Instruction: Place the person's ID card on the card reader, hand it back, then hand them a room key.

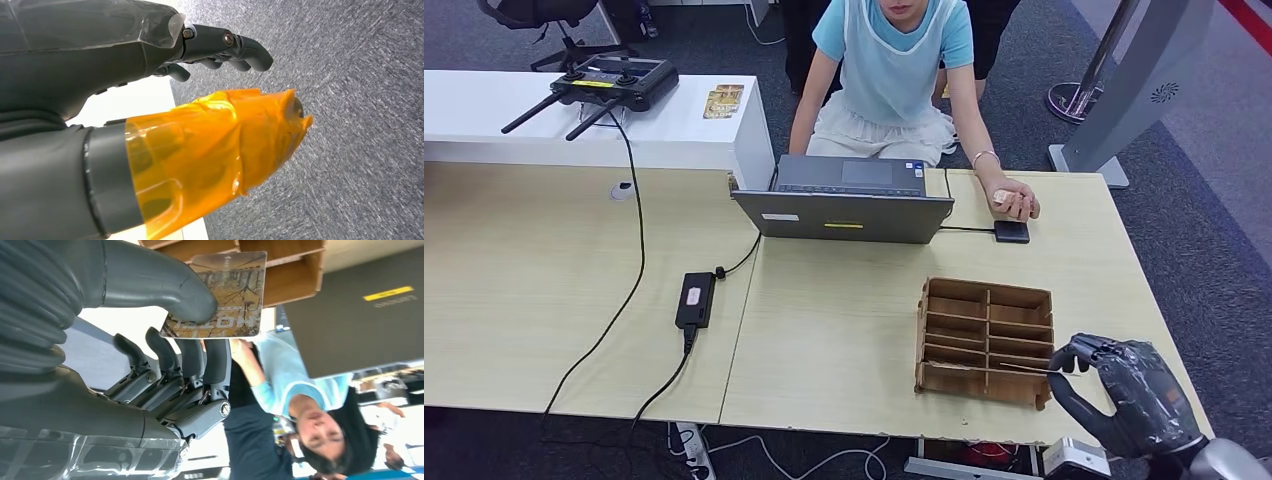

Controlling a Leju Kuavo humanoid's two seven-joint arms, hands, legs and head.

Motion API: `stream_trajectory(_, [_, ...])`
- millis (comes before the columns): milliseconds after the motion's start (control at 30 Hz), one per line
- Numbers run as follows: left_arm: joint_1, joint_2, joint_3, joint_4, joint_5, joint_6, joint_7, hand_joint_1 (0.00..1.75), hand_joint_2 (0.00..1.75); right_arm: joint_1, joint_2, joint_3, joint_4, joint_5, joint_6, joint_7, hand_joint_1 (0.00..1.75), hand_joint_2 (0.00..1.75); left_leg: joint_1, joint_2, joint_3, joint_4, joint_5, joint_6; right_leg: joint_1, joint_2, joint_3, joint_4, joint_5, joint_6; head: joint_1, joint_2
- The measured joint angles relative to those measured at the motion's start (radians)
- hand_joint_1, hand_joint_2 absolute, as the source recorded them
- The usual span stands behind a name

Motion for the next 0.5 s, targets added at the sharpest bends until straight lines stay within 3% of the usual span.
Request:
stream_trajectory(200, [-0.003,0.000,0.000,0.000,-0.016,0.000,-0.008,0.00,0.00,-0.100,0.011,0.006,0.008,0.001,0.039,-0.043,1.73,1.75,0.000,0.001,0.000,0.000,0.000,0.000,0.000,0.001,0.000,0.000,0.000,0.000,0.000,0.000])
stream_trajectory(500, [-0.012,0.000,-0.013,0.000,-0.029,0.004,-0.018,0.00,0.00,-0.436,0.037,0.121,0.091,0.019,0.092,0.006,1.75,1.75,0.000,0.004,0.000,0.000,0.002,-0.001,0.000,0.004,0.000,0.001,0.002,0.000,0.000,0.000])
